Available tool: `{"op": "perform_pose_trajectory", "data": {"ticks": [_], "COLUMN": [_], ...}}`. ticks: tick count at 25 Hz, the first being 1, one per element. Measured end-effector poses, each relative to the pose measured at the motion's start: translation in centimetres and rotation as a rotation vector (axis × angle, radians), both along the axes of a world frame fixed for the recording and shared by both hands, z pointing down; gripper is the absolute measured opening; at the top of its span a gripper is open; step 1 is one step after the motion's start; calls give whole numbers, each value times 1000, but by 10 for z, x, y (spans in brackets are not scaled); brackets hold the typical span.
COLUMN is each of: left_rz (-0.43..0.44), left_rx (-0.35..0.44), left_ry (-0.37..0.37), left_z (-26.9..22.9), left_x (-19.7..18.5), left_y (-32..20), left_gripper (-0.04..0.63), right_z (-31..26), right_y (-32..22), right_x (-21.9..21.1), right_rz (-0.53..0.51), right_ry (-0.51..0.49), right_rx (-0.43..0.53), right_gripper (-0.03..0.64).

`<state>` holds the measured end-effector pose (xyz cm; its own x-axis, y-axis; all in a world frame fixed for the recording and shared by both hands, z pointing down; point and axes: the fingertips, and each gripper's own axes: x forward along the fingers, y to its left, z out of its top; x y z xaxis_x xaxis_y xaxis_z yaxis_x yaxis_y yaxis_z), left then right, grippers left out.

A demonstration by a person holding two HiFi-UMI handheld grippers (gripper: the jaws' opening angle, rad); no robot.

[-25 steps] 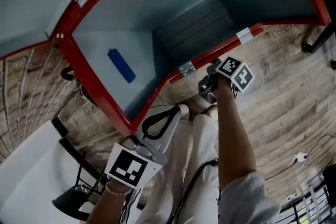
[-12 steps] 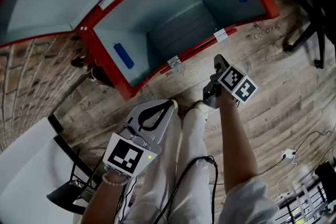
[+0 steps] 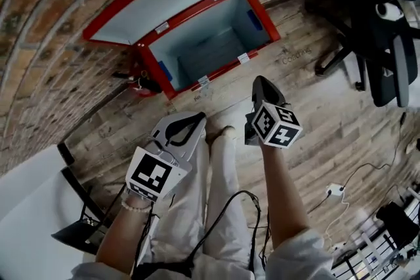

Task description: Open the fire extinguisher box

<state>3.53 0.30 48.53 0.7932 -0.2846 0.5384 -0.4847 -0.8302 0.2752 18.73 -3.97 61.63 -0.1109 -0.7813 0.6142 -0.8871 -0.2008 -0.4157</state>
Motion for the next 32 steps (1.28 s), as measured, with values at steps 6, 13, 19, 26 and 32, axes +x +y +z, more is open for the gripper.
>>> {"op": "perform_pose_trajectory", "data": {"ticks": [6, 13, 19, 26, 32], "left_rz": [9, -41, -8, 24, -17], "left_rx": [107, 208, 298, 380, 405], "left_ry": [-3, 29, 61, 92, 143], "left_z": [-85, -187, -261, -323, -359], "left_x": [-6, -22, -29, -40, -51], "left_y": [-10, -17, -9, 6, 10], "left_gripper": [0, 0, 0, 0, 0], "right_z": [-126, -253, -341, -416, -466], "right_y": [0, 20, 46, 78, 89], "right_x": [-17, -28, -38, -59, -71], "right_rz": [-117, -198, -231, -307, -345], "right_ry": [120, 235, 309, 393, 455], "right_rx": [119, 245, 327, 412, 477], "right_gripper": [5, 5, 5, 5, 5]}}
